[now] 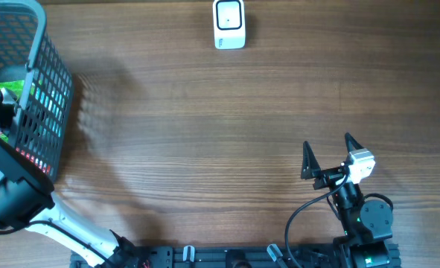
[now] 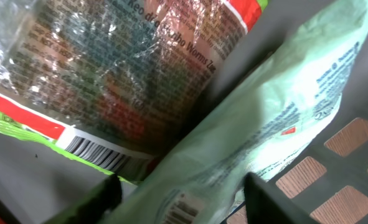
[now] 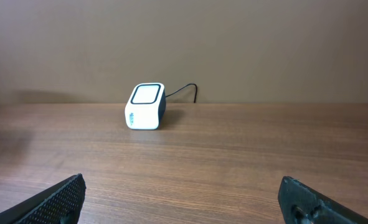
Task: Scan the item barcode
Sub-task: 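Grasp the pale green packet with the left gripper and lift it out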
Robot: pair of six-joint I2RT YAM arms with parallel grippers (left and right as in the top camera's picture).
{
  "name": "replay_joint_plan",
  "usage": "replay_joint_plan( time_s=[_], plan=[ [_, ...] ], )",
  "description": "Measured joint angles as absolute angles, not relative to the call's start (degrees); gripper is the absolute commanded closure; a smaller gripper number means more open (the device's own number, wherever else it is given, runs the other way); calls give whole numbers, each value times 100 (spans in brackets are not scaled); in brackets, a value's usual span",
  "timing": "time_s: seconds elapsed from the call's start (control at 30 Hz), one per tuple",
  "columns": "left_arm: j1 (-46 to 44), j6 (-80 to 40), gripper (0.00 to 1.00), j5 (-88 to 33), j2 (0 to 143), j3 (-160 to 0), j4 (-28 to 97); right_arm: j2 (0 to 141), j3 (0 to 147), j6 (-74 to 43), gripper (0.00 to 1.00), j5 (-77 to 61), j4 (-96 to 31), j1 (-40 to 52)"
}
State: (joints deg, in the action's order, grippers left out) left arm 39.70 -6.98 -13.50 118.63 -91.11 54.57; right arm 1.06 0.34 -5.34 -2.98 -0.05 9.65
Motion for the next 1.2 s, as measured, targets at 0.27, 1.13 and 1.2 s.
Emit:
replay_joint_plan(
  time_s=[0.27, 1.13, 1.2],
  plan=[
    [3966, -670, 96, -1509, 11834, -9225, 5507, 106, 34, -534, 0, -298, -5, 965],
    [3024, -2106, 96, -3225, 7494, -9784, 6685, 106, 34, -534, 0, -298, -5, 965],
    [2423, -1935, 96, -3277, 7513, -9784, 6984, 106, 34, -534, 0, -298, -5, 965]
  ],
)
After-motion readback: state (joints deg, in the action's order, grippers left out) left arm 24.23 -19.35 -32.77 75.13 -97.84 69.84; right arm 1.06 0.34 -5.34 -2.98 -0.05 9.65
